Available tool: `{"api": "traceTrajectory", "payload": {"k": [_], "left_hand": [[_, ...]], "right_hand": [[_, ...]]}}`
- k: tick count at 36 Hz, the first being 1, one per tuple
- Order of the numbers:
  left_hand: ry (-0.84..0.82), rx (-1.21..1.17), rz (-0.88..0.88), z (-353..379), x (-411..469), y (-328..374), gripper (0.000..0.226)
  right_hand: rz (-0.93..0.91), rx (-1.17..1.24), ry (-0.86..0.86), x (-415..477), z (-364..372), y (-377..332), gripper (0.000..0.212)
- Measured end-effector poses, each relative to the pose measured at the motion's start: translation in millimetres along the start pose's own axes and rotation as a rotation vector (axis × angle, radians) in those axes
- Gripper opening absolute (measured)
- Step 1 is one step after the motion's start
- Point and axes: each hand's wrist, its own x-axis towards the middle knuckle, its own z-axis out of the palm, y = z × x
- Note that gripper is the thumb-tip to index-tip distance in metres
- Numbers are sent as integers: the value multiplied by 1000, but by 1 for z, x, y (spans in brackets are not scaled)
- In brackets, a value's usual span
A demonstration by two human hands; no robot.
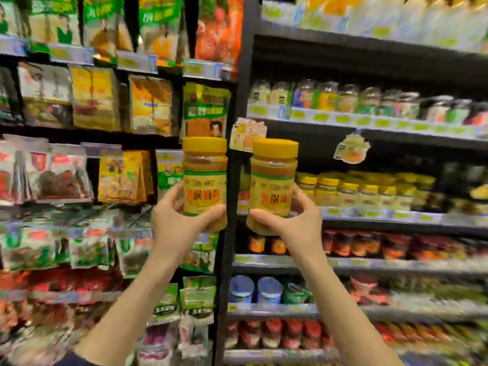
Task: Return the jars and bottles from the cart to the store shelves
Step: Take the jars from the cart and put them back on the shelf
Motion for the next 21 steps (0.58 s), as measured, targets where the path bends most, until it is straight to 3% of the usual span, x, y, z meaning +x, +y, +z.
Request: {"api": "traceTrajectory", "payload": {"k": [5, 9, 21], "left_hand": [[-120, -25, -15, 68, -22, -1, 76], [-217, -34, 11, 120, -33, -3, 68], [-453, -173, 22, 269, -40, -18, 85]], "right_hand": [[15, -104, 117, -10, -77, 9, 60], [-8, -182, 198, -18, -129, 11, 51], [24, -275, 411, -2, -250, 46, 51]]}}
